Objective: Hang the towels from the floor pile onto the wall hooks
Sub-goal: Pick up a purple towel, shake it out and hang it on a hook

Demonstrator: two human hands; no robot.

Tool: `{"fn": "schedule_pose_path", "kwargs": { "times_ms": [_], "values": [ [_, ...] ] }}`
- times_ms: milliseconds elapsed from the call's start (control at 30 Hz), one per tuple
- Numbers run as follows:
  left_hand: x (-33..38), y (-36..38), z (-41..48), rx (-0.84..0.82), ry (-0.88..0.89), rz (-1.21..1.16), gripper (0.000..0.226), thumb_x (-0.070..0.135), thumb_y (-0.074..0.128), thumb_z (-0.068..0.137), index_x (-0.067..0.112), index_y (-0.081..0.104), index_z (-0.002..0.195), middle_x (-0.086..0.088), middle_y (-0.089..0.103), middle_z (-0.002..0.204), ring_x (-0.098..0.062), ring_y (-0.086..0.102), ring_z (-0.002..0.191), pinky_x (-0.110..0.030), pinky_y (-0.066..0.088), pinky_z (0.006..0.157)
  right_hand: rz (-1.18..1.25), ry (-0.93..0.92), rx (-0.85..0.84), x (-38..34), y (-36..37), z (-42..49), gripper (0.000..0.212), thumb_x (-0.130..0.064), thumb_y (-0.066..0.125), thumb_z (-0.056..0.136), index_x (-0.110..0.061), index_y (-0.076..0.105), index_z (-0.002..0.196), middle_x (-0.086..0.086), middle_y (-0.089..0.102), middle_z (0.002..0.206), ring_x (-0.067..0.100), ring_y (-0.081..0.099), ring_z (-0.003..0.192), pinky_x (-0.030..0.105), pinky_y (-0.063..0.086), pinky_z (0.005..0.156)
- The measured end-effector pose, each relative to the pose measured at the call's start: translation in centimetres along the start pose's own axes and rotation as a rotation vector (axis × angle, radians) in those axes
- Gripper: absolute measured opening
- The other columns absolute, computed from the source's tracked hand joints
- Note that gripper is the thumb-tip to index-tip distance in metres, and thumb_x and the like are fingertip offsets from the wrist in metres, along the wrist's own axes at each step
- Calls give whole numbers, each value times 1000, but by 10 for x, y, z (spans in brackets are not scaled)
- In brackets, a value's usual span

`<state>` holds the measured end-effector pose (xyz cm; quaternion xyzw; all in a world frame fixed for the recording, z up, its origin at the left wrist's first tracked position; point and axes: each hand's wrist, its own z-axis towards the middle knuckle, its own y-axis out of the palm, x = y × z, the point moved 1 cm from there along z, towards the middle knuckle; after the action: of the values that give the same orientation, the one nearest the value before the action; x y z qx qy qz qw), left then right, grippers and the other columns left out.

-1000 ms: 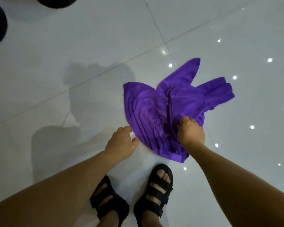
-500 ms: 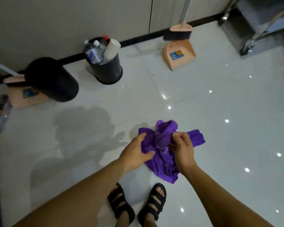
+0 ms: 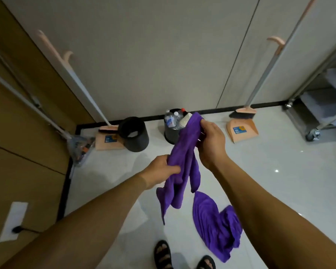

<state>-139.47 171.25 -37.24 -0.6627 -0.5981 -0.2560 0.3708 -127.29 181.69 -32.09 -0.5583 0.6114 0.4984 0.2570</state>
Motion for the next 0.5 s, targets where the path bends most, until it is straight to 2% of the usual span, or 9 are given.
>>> {"fn": "schedule_pose_path", "kwargs": {
  "times_ms": [100,200,267,367,433,500],
  "values": [
    [16,-39,-42,-44,-11,-170,39,23,66,83,15,58,120,-11,67,110,-29,65,103,-44,52,94,-25,-65,-162,-32,55,-15,14,-22,55,92,-15,52,80,2,56,71,15,55,65,28,46,55],
    [34,-68,-80,-112,-60,-229,60,39,81,69,16,59,121,-12,67,114,-31,64,108,-44,51,96,-82,-161,-352,-61,106,-29,24,-22,53,96,-20,53,73,-8,55,60,6,54,55,22,46,52],
    [48,-84,-102,-120,-72,-252,70,36,87,63,15,59,123,-12,66,119,-30,62,111,-46,47,101,-109,-183,-464,-77,134,-37,28,-20,54,95,-24,56,67,-11,56,55,4,53,50,20,44,48],
    [65,-107,-132,-60,62,-561,63,19,76,73,3,54,130,-18,58,127,-33,56,114,-46,37,110,-218,-124,-610,-78,161,-45,12,-23,59,94,-20,63,83,-8,66,72,0,63,61,18,50,52],
    [75,-124,-150,20,177,-776,58,18,66,79,-3,52,131,-21,55,130,-34,53,117,-44,35,110,-337,-114,-626,-60,159,-49,13,-31,58,94,-20,65,90,-13,68,78,-9,62,65,16,50,61],
    [89,-138,-169,108,273,-879,42,21,62,78,-2,66,114,-18,66,114,-30,61,106,-39,45,101,-425,-43,-593,-44,146,-49,24,-42,55,93,-21,66,96,-16,70,79,-7,64,72,22,51,71]
  ]
}}
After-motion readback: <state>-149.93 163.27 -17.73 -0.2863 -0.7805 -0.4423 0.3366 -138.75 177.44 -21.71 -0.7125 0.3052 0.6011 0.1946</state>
